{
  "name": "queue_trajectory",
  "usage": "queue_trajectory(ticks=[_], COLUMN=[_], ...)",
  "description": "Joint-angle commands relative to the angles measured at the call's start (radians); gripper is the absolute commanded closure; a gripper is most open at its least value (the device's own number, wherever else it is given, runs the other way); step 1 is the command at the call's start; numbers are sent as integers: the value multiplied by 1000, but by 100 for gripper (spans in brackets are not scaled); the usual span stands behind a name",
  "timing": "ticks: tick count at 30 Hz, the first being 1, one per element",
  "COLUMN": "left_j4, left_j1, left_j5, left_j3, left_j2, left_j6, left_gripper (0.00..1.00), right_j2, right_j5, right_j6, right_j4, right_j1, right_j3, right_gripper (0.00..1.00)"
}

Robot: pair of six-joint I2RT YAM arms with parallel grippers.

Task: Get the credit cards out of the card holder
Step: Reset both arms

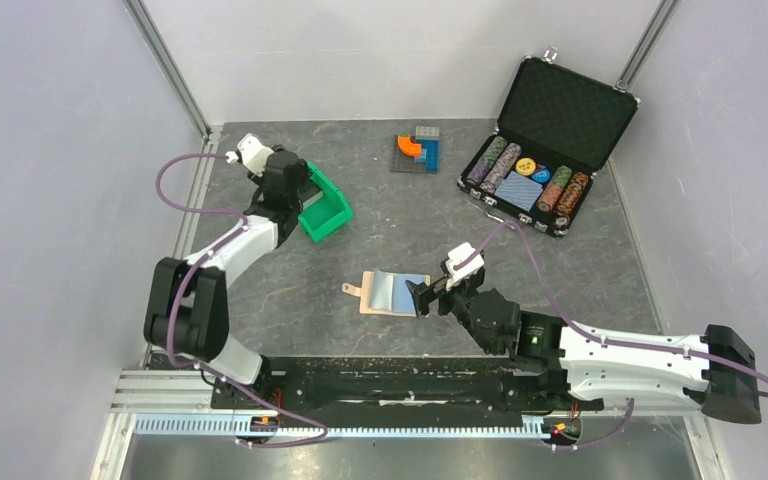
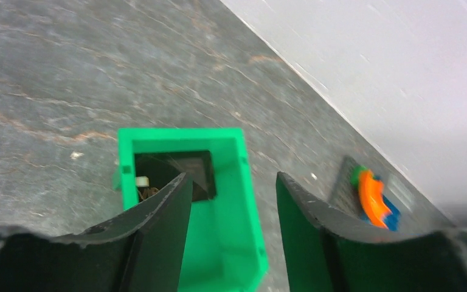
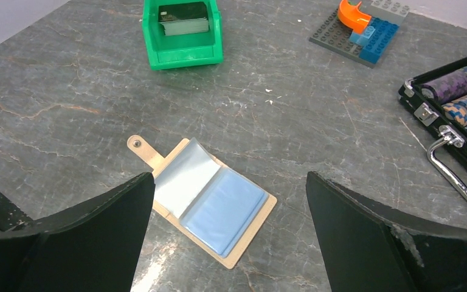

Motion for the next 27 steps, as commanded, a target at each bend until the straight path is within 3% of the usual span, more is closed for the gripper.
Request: queue_trajectory(ticks=[1, 6, 9, 16, 22, 27], left_j4=[-216, -451, -477, -504, -506, -556], left_j1=[-3, -4, -4, -4, -4, -4], left_j5=[222, 444, 565, 968, 1156, 1180], left_j3=[85, 125, 63, -90, -243, -297], left_j2=[-134, -239, -340, -564, -745, -863], left_j6=[92, 135, 146, 199, 167, 252], left_gripper=[36, 21, 1, 0, 0, 0], right_j2=[16, 33, 47, 52, 48, 28], right_j5=[-10, 45, 44, 67, 112, 142], right_j6=[99, 250, 338, 395, 375, 352], right_j4=[-119, -218, -282, -342, -383, -382], right_j1=[5, 5, 5, 5, 6, 5], right_j3=[81, 133, 165, 153, 152, 139], right_gripper=[2, 2, 2, 2, 2, 2])
